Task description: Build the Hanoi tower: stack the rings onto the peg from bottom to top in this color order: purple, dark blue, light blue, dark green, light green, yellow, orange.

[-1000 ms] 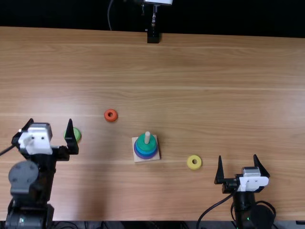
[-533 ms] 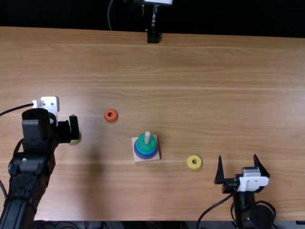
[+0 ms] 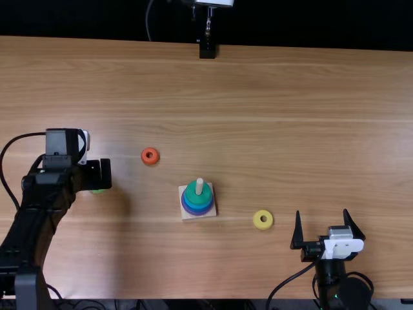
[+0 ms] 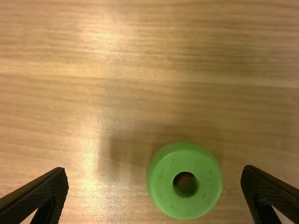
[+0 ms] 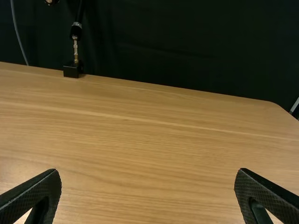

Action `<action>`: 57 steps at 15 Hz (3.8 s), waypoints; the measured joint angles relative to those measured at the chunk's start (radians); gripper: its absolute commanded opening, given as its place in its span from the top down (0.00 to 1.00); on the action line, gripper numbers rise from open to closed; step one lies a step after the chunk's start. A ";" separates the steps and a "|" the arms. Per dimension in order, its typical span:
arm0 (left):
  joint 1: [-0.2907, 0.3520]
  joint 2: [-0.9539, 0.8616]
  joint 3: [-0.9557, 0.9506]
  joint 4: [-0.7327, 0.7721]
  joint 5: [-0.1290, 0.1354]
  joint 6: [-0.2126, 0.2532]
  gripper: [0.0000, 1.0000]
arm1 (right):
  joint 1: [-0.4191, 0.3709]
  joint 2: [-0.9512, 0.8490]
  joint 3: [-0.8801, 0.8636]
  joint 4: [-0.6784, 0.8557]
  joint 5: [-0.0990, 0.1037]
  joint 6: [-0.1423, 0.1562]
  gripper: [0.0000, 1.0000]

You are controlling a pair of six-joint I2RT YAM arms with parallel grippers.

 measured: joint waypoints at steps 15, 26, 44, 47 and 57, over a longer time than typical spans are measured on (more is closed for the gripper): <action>-0.032 0.140 0.036 -0.072 -0.001 0.000 0.00 | 0.000 0.000 0.000 0.000 0.000 0.000 0.00; -0.072 0.148 0.040 -0.074 0.003 0.003 1.00 | 0.000 0.000 0.000 0.000 0.000 0.000 0.00; -0.480 0.080 0.737 -0.798 -0.002 -0.088 1.00 | 0.000 0.000 0.000 0.000 0.000 0.000 0.00; -0.559 0.080 0.766 -0.798 -0.002 -0.148 1.00 | 0.000 0.000 0.000 0.000 0.000 0.000 0.00; -0.682 0.161 0.855 -0.783 0.000 -0.248 1.00 | 0.000 0.000 0.000 0.000 0.000 0.001 0.00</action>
